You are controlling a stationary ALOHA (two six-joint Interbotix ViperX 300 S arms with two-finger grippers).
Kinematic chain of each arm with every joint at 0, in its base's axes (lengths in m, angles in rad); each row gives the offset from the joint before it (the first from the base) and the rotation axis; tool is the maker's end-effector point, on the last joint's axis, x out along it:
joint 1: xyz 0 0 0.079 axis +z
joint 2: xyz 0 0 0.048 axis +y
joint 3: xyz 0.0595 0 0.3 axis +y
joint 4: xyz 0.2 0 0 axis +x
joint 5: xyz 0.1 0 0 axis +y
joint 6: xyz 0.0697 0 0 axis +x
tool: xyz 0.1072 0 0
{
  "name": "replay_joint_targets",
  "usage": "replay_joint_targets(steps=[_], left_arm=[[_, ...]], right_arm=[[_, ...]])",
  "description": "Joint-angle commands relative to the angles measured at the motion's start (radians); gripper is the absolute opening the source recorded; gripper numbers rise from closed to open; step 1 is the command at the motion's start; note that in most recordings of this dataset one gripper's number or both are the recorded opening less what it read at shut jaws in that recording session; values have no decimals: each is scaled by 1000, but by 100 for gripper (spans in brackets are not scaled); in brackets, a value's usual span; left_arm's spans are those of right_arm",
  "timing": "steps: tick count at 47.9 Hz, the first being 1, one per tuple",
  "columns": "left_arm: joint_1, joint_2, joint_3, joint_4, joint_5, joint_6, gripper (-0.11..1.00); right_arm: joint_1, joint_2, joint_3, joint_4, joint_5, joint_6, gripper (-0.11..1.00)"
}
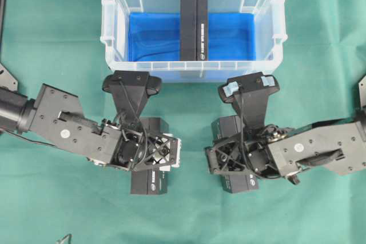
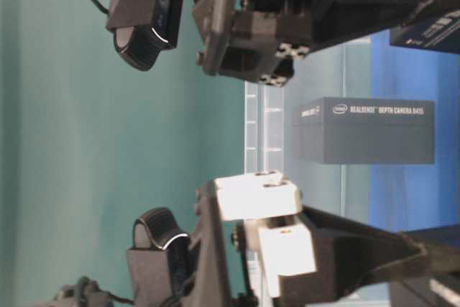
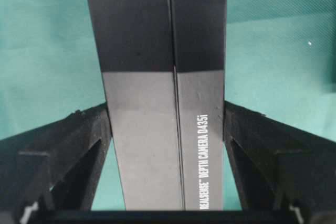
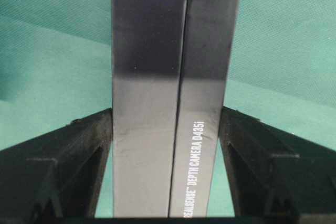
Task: Take the box out of the case with both arms.
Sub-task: 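Lower both boxes upright onto the green cloth and open grippers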
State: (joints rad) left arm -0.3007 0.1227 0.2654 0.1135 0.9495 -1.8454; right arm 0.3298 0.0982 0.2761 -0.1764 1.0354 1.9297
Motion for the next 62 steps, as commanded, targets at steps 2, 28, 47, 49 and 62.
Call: replay_joint_targets(steps=[2, 28, 47, 49, 62], left_arm=[[-3, -32, 11, -15, -49, 11, 64], [-2, -67, 187, -71, -314, 17, 70], [14, -52, 91, -67, -144, 21, 84], [18, -61, 81, -67, -117, 23, 83], [43, -114, -61, -26, 91, 41, 83]], right_arm=[[3, -18, -9, -6, -8, 6, 73], [9, -17, -9, -9, -15, 2, 90], [11, -21, -17, -9, -12, -3, 90], [11, -26, -20, -9, -12, -3, 90], [3, -87, -94, -34, 63, -23, 90]])
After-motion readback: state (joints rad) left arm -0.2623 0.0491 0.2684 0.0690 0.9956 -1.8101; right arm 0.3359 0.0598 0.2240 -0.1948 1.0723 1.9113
